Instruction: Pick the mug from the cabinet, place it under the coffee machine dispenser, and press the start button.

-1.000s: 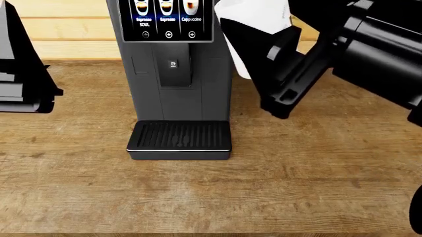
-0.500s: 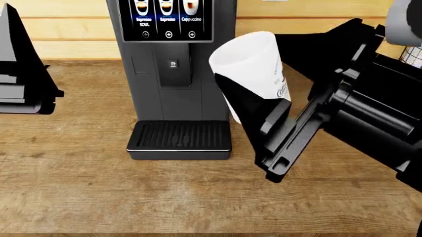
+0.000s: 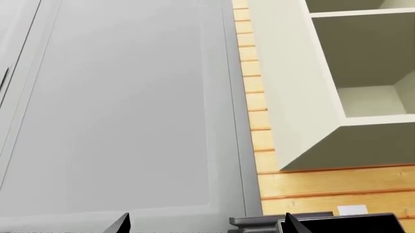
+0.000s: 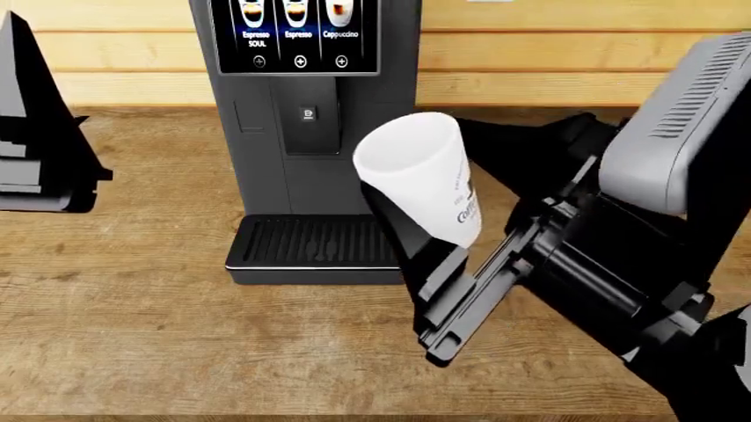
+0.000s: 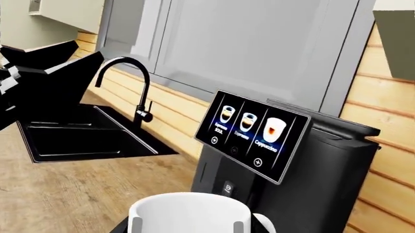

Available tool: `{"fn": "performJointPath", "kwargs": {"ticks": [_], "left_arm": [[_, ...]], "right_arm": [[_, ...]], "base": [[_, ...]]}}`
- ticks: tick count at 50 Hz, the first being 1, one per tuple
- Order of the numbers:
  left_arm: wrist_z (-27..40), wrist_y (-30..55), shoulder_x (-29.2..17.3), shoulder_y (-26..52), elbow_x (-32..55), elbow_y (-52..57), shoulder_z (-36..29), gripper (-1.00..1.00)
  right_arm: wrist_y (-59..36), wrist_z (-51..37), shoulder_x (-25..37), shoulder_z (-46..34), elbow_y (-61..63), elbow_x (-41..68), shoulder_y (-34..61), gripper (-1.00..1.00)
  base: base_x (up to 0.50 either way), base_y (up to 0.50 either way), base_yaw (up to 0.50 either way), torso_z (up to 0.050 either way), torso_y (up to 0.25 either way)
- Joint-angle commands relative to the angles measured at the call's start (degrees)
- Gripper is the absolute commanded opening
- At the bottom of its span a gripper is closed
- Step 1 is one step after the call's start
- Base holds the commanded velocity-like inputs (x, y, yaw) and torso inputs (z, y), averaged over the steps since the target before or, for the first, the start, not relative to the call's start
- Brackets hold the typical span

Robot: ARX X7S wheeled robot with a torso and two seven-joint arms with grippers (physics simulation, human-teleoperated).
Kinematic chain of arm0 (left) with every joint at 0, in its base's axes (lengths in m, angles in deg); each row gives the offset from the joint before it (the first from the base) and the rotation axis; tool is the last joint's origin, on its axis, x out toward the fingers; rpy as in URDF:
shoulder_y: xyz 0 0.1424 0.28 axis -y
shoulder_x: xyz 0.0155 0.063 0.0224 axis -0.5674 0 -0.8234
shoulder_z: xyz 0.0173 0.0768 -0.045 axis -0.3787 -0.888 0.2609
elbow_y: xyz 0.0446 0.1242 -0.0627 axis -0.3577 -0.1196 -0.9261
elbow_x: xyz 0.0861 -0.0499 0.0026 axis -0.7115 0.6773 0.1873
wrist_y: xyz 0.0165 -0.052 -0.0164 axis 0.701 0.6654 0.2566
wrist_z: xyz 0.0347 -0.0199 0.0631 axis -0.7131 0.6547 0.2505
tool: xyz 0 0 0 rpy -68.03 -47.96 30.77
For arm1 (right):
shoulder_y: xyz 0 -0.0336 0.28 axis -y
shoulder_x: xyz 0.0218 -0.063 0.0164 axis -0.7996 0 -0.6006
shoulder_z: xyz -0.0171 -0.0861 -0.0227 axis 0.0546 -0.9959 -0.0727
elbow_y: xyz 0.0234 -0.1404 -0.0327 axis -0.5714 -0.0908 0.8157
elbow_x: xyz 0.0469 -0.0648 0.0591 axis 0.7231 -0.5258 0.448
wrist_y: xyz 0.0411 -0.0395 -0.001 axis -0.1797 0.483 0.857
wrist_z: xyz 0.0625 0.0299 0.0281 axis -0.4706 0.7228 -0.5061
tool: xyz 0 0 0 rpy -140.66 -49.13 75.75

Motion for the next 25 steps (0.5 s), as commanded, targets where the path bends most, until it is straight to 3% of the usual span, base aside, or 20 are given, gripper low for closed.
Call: {"fn": "performJointPath", "kwargs": {"ticks": [1,9,25], "left_arm": [[0.3,0.1,-0.3,-0.9,0.7,0.6,0.5,1.00],[0.5,0.0,-0.5,-1.5,1.0,0.8,0.8,1.00],[0.6,-0.4,-0.7,-2.0,0.9,0.8,0.3,1.00]], "right_arm": [[12.1,16.4,-4.3,-7.4,5.9,-30.9,-15.9,-1.00],[25.1,20.8,-7.1,-16.9,0.8,-44.9,-23.3,-1.00],[37.4,22.1,-9.9,-20.2,-5.1,-53.2,-29.9,-1.00]], "base": [[0.00,0.00,0.00,0.000,0.000],[0.00,0.00,0.00,0.000,0.000],[0.00,0.00,0.00,0.000,0.000]]}}
